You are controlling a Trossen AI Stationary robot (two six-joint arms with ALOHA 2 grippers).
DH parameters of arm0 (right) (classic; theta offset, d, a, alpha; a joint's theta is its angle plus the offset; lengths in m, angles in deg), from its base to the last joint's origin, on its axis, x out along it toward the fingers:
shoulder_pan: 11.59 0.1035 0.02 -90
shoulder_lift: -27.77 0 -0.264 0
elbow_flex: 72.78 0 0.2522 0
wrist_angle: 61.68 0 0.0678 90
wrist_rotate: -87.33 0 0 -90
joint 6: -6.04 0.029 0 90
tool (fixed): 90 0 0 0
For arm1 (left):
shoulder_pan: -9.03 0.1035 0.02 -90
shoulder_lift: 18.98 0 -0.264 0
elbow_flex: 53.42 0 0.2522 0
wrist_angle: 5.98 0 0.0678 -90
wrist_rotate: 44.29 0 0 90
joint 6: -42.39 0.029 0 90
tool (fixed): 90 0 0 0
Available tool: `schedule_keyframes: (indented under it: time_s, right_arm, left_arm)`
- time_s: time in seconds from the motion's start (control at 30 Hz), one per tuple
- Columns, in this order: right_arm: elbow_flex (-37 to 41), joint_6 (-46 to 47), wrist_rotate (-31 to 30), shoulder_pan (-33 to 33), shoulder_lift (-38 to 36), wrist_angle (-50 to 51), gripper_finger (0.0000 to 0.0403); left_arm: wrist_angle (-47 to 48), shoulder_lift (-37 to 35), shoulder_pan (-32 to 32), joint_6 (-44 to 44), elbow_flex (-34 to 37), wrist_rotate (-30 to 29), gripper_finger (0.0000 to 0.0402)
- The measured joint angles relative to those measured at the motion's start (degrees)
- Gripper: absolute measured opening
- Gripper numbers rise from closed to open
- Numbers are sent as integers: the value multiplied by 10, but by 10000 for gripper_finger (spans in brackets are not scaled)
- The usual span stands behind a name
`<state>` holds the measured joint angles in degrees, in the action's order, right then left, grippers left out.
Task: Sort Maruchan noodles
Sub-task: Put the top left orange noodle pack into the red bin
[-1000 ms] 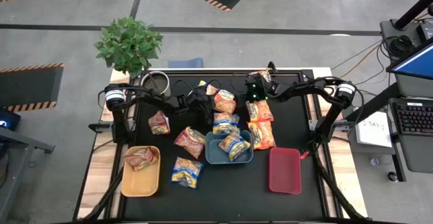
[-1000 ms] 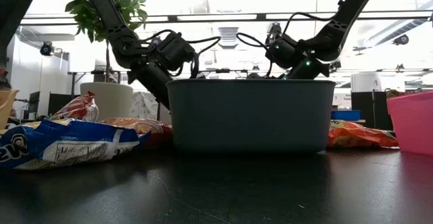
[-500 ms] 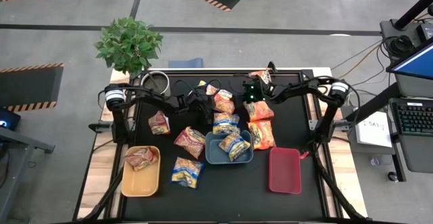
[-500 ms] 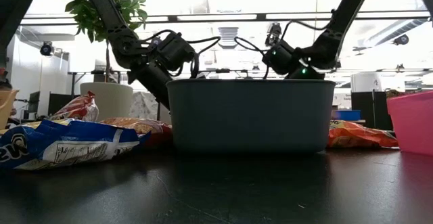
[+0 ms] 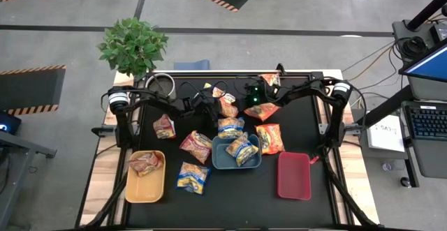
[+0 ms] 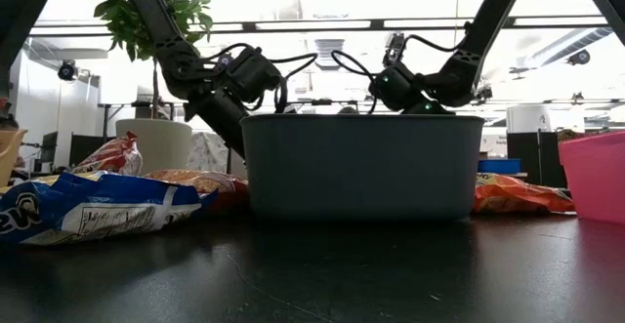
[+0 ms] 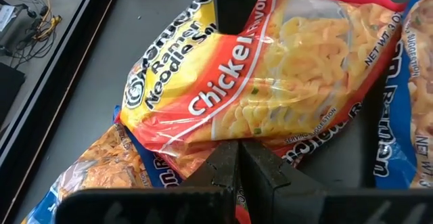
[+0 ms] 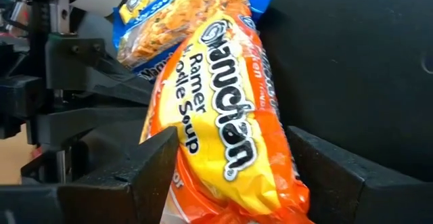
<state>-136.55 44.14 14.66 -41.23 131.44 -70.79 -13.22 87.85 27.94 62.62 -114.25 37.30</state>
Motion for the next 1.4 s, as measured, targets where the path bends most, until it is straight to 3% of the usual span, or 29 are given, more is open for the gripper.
schedule_keyframes:
  time_s: [0.57,1.1,1.4]
  right_arm:
    - [-3,-16,-2,0,-1,-9,187]
    - [-3,-16,6,0,-1,-8,177]
    - [-3,-17,11,0,-1,-16,118]
  left_arm:
    - [-6,0,0,-13,0,1,0]
    - [-8,0,0,-13,0,1,0]
    - [-10,0,0,-15,0,1,0]
